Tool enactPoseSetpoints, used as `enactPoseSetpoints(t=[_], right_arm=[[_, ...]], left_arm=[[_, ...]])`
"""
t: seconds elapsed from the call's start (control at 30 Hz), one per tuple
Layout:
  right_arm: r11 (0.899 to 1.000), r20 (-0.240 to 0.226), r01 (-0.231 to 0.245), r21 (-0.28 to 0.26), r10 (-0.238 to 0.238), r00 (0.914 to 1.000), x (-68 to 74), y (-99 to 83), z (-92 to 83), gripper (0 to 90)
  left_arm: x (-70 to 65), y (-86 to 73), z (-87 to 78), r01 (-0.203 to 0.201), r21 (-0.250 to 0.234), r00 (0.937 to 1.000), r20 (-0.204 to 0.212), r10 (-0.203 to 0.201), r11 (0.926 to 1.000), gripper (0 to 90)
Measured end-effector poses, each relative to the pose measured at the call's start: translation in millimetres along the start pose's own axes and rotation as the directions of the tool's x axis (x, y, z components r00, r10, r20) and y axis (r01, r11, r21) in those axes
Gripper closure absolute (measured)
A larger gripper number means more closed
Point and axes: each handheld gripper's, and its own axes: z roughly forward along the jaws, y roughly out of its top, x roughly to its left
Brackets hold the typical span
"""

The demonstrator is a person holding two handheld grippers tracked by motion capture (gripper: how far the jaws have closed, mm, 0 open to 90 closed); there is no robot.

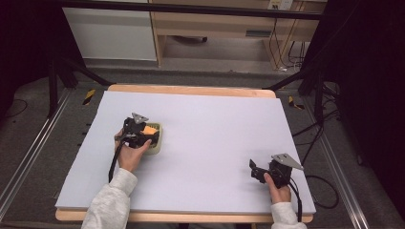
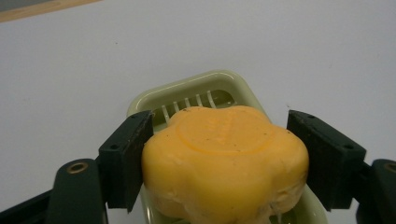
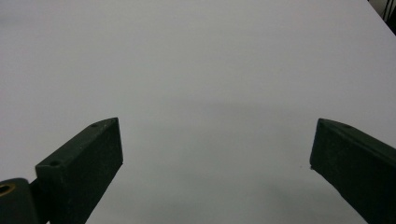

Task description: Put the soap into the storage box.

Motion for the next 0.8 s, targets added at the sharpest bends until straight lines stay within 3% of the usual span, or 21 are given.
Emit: enactPoseSetpoints(t=[0.43,0.57,0.8], right_arm=[[1.000,0.000,0.000,0.000,0.000,1.0000,0.0,0.0,0.0,3.0],[1.000,0.001,0.000,0.000,0.000,1.0000,0.1,0.0,0.0,3.0],[1.000,0.001,0.000,0.000,0.000,1.0000,0.1,0.0,0.0,3.0]], left_arm=[[0.9,-11.0,3.4,0.046,0.000,0.9986,0.026,-0.046,0.9990,23.9],[0.8,-10.7,-0.2,0.025,0.019,0.9994,0.025,-0.025,0.9995,21.7],[2.1,-6.1,-15.2,0.021,-0.003,0.9974,0.069,-0.021,0.9998,18.2]])
